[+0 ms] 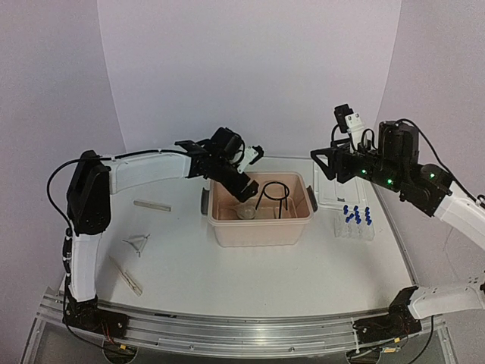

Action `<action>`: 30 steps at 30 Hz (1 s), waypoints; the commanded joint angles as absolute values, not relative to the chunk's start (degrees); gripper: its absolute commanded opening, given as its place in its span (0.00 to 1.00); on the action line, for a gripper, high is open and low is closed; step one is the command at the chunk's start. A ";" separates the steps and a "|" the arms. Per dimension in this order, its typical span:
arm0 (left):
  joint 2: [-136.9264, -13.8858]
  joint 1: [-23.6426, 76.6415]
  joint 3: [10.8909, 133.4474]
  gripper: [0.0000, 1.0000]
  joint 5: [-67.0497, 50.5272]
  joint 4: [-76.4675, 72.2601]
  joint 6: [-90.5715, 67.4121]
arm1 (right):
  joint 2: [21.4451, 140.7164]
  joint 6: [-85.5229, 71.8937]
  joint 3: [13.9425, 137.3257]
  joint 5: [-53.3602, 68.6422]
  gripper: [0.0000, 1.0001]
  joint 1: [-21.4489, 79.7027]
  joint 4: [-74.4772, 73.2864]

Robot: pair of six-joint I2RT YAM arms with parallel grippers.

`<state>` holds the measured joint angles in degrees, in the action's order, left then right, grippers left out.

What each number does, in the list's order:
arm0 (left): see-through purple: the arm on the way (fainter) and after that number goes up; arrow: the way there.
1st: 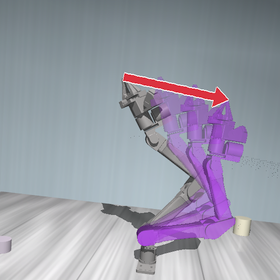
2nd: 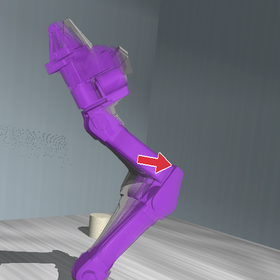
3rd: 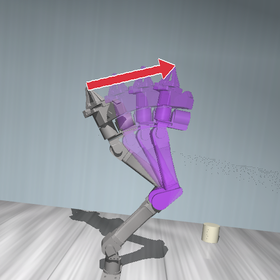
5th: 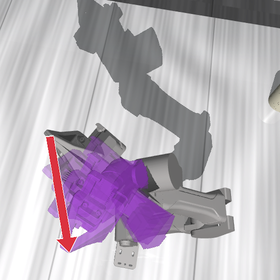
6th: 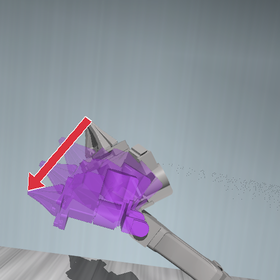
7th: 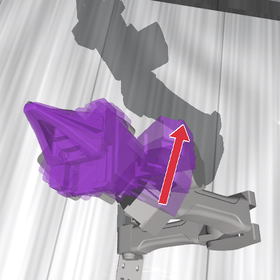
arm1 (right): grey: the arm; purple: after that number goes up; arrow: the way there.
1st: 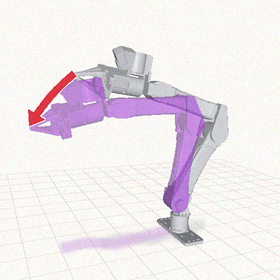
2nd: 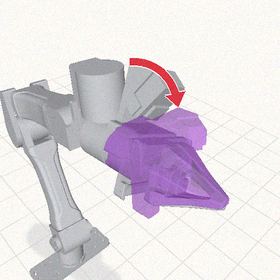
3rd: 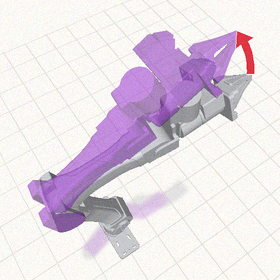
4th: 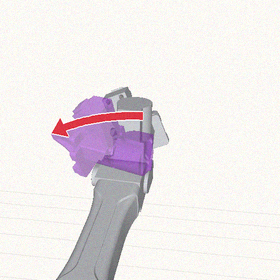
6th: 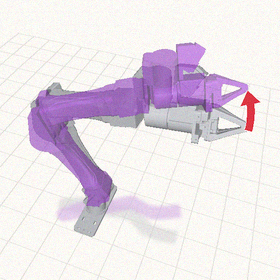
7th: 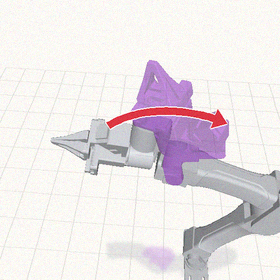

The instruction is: Organize the chemistry lab equipment

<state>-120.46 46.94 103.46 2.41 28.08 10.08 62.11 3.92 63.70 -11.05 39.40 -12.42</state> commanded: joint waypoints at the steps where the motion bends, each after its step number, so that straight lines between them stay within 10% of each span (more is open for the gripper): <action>1: -108.05 46.76 101.91 1.00 8.06 26.60 0.59 | 61.61 2.43 63.02 -9.38 0.68 39.23 -10.11; 13: -77.21 45.86 69.19 1.00 28.93 47.30 -54.94 | 70.03 -5.23 63.44 -10.18 0.79 39.20 -9.90; 30: -57.43 43.28 38.01 0.99 15.30 64.59 -95.01 | 67.61 -10.81 56.64 -29.34 0.91 39.20 -9.76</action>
<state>-60.08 43.83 43.53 19.60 65.93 -87.15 69.67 -9.70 58.07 -25.32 39.40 -11.17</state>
